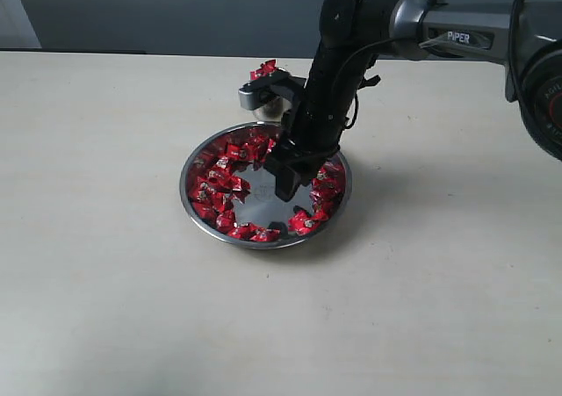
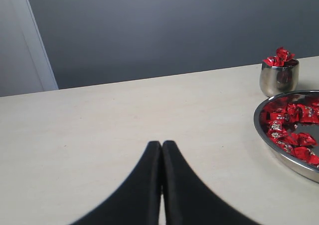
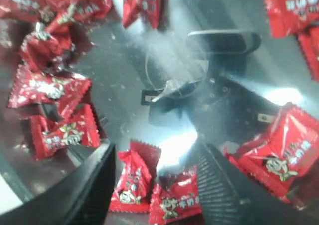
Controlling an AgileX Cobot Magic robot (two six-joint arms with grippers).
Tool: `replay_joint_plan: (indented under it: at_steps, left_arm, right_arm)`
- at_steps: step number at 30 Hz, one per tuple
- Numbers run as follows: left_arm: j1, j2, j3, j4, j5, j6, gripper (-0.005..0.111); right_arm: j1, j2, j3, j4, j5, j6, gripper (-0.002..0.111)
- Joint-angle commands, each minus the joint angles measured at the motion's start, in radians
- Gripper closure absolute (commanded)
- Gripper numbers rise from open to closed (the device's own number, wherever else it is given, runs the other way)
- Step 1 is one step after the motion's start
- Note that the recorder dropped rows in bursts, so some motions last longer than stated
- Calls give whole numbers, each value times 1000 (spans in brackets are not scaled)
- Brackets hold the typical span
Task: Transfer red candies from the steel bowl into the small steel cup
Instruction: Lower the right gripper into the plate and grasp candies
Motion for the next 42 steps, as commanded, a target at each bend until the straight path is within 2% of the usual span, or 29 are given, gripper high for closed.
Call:
replay_joint_plan:
  at_steps: [1,20,27,42]
  left_arm:
    - [-6,-5,2,-4,-6,-4,106]
    - [-6,-5,2,-4,-6,-4,106]
    - [-6,-5,2,-4,-6,-4,106]
    - [-6,-5,2,-4,-6,-4,106]
  right_arm:
    - [-4,-7,4,-35,15,31,60]
    - [13,30,4,-11,15,114,60]
    - [66,30,4,-91,15,159,60]
    - [69,34,4,-136,15,235,60]
